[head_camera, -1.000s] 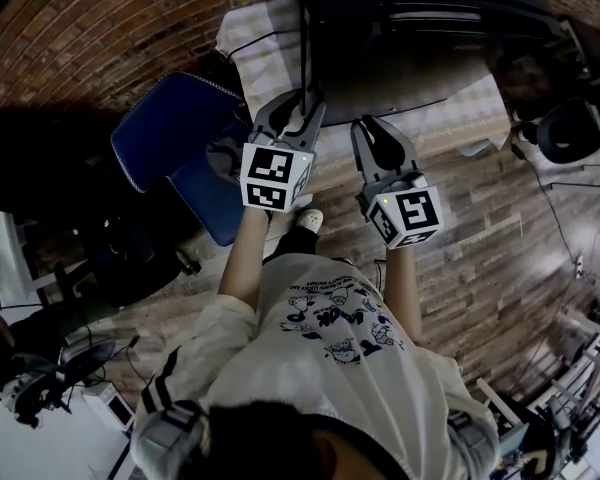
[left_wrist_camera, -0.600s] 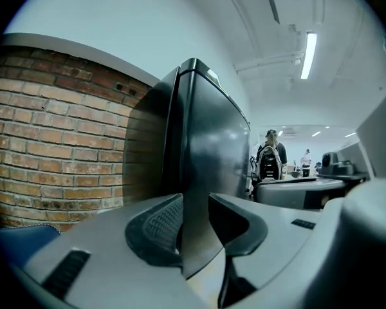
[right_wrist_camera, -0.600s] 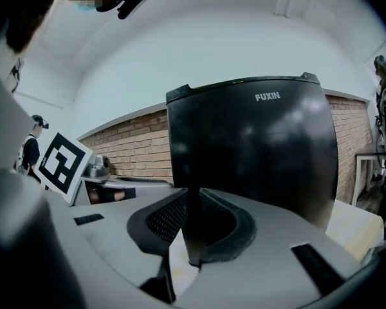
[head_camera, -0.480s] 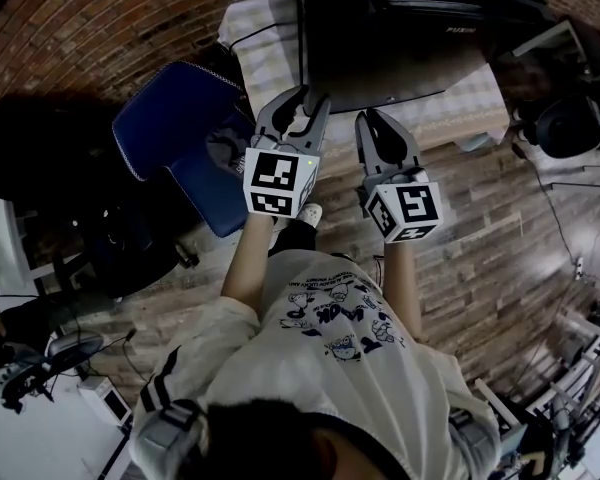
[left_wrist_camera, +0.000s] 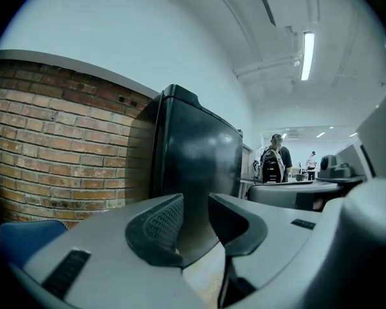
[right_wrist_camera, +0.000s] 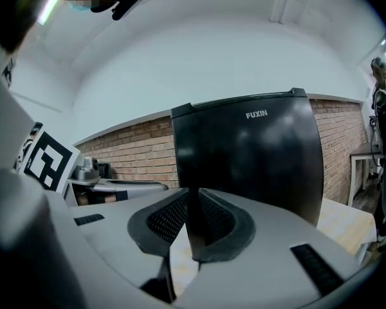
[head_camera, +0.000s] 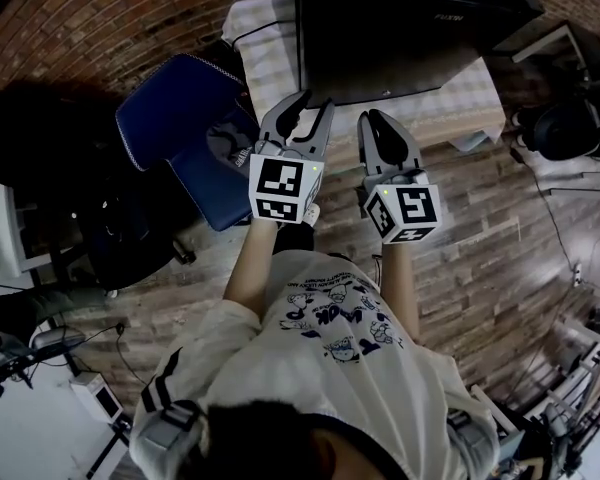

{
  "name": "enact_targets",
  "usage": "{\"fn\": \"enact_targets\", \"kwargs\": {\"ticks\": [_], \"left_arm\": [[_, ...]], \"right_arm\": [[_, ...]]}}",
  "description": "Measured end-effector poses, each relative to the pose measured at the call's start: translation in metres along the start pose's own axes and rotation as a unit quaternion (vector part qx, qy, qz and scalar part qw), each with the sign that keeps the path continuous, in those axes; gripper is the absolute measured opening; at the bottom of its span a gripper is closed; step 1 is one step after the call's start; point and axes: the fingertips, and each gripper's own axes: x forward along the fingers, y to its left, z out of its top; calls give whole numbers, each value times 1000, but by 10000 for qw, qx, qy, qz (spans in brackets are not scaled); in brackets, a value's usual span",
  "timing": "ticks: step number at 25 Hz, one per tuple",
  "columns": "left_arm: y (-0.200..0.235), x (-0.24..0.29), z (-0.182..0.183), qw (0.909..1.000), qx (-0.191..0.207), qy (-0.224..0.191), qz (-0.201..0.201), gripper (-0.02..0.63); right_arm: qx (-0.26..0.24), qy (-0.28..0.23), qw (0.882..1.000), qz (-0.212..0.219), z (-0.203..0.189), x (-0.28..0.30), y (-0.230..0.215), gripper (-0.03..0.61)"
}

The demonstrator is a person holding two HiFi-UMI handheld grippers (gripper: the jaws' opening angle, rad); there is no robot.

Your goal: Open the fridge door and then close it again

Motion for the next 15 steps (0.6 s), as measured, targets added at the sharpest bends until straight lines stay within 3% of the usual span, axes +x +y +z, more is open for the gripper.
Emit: {"fn": "enact_targets", "kwargs": {"ticks": [15], "left_arm": [[-22, -16, 2, 10000, -29, -80, 17, 132]], "right_arm": [[-69, -39, 10000, 27, 3, -25, 4, 61]]}}
